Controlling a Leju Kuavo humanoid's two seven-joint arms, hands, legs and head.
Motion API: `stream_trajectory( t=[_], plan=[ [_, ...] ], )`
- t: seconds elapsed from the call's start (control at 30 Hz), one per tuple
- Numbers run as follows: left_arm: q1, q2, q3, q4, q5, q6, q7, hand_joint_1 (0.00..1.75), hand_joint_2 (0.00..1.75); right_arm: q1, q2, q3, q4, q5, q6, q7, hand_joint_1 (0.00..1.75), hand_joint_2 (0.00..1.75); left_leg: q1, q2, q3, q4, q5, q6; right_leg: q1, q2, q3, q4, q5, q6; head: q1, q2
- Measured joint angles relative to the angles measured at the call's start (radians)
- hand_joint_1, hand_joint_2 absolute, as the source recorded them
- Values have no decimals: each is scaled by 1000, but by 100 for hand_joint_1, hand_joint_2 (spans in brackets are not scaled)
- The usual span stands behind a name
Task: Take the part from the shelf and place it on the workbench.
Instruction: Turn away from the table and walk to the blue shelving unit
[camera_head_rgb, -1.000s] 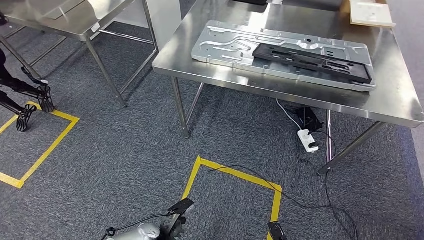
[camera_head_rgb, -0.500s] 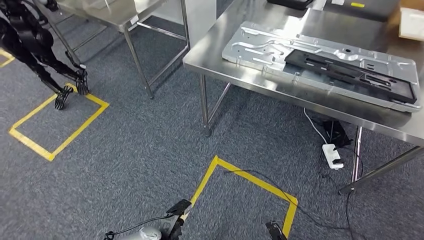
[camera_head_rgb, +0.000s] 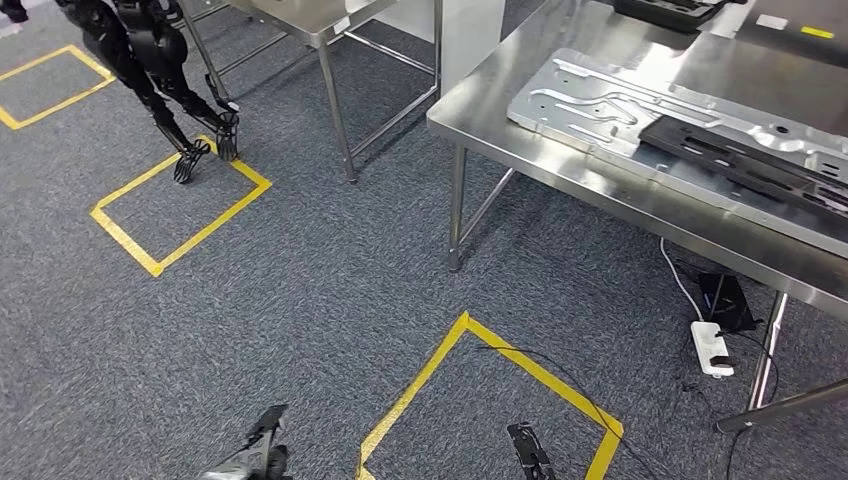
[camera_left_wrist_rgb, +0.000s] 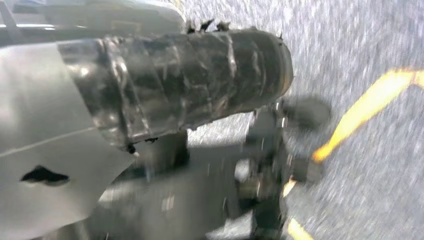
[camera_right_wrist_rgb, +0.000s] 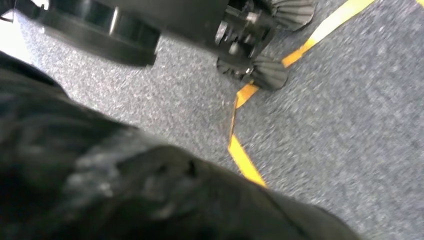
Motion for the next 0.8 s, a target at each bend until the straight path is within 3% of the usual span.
stream_trajectory(
  t=[0.07,0.13,0.2,0.23,0.27,0.3,0.33,0.4,0.43,0.5,0.53,0.6,0.63,0.7,0.73,0.77,0.8],
  plan=[
    [-4,13,13,1,1,17,6,0,0,-2,2,0,0,-9,6,-2,0,0,8,-21,7,-14,10,12,-2,41,-9,29,-24,10,2,0],
    [-16,15,21,2,1,33,9,0,0,1,0,0,1,-14,15,-1,0,0,12,-44,9,-19,15,20,-5,99,-55,134,-80,14,5,0],
    [-25,13,25,2,1,39,7,0,0,10,-4,0,3,-17,23,3,0,0,11,-71,8,-17,15,24,-6,116,-114,250,-120,16,6,0],
    [-26,11,27,2,-2,36,2,0,0,14,-6,0,4,-16,26,10,0,0,12,-86,8,-15,15,24,-6,118,-126,267,-113,17,5,0],
    [-26,11,29,2,-6,31,-3,0,0,17,-7,0,5,-15,30,19,0,0,12,-101,8,-12,13,23,-7,121,-121,246,-87,18,6,0],
    [-27,10,30,2,-10,24,-8,0,0,20,-9,0,6,-13,35,29,0,0,13,-115,8,-8,11,21,-9,128,-98,190,-49,17,6,0],
    [-29,9,32,2,-14,18,-12,0,0,24,-12,0,8,-12,40,39,0,0,14,-128,6,-2,8,17,-11,151,-69,123,-19,16,6,0],
    [-33,7,35,2,-15,13,-15,0,0,34,-17,0,10,-12,49,55,0,0,15,-151,-3,12,1,7,-16,193,-27,30,8,13,6,0],
    [-34,6,37,2,-13,14,-17,0,0,39,-18,0,11,-13,53,62,0,0,16,-161,-8,15,0,1,-15,203,-20,16,6,11,6,0],
    [-30,7,38,2,-11,15,-22,0,0,49,-21,0,13,-15,56,68,0,0,19,-179,-15,11,4,-11,-14,185,-18,11,9,2,7,0],
    [-26,8,39,2,-11,14,-27,0,0,50,-23,0,14,-15,57,68,0,0,19,-172,-18,14,2,-16,-15,174,-16,6,12,-4,7,0],
    [-21,10,39,1,-8,9,-44,0,0,50,-25,0,14,-5,59,65,0,0,18,-119,-44,64,-27,-27,-18,150,-9,-5,16,-16,-1,0],
    [-20,10,40,1,-5,3,-57,0,0,49,-26,0,15,4,59,63,0,0,19,-85,-71,121,-55,-32,-16,136,-6,-7,15,-20,-5,0],
    [-15,11,41,1,2,-11,-79,0,0,48,-26,2,15,25,57,63,0,0,24,-57,-134,243,-100,-42,-13,106,-3,-7,11,-25,-9,0],
    [-9,12,42,1,7,-17,-88,0,0,46,-26,5,15,36,56,64,0,0,26,-53,-151,273,-103,-44,-12,93,-1,-7,8,-26,-9,0],
    [-3,13,42,1,9,-21,-93,0,0,43,-26,10,15,45,55,65,0,0,27,-50,-147,262,-86,-46,-12,81,1,-6,6,-25,-9,0],
    [3,14,42,1,12,-23,-98,0,0,39,-26,15,15,52,54,67,0,0,28,-42,-123,213,-55,-45,-12,69,4,-6,3,-24,-9,0]
  ],
)
